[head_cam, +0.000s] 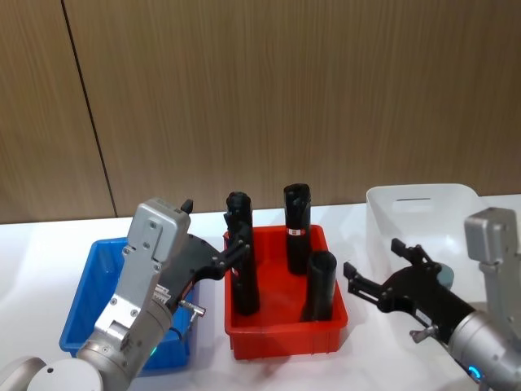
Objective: Pick the cotton swabs from the blue box and place them into the white box.
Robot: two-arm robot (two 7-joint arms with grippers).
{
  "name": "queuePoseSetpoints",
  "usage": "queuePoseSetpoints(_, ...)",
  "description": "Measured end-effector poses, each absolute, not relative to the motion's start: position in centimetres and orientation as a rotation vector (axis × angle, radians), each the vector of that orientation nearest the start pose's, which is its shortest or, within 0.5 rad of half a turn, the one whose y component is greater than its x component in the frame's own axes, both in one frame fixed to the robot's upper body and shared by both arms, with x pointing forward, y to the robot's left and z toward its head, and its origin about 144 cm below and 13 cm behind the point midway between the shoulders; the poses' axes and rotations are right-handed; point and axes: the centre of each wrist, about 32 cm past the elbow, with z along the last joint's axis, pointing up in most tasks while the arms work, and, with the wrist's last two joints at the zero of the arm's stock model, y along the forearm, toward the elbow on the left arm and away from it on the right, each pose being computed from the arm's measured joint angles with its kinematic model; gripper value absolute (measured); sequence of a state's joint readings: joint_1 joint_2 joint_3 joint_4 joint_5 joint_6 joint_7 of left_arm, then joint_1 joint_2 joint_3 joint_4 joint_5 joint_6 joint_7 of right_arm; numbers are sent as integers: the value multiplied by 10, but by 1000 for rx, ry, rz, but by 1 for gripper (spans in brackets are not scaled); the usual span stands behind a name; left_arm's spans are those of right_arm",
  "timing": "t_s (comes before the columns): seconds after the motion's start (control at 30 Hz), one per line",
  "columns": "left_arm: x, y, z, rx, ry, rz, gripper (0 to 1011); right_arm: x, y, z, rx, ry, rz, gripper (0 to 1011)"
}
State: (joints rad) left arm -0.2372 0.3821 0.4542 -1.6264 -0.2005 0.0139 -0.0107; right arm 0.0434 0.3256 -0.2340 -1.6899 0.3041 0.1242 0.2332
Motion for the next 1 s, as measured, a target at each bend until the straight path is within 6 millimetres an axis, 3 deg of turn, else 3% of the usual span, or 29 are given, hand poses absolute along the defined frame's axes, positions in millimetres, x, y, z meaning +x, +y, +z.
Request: queuePoseSetpoints(1.0,492,198,1204,61,-268,1124,1004,515,-230,1167,-150,72,-958,1001)
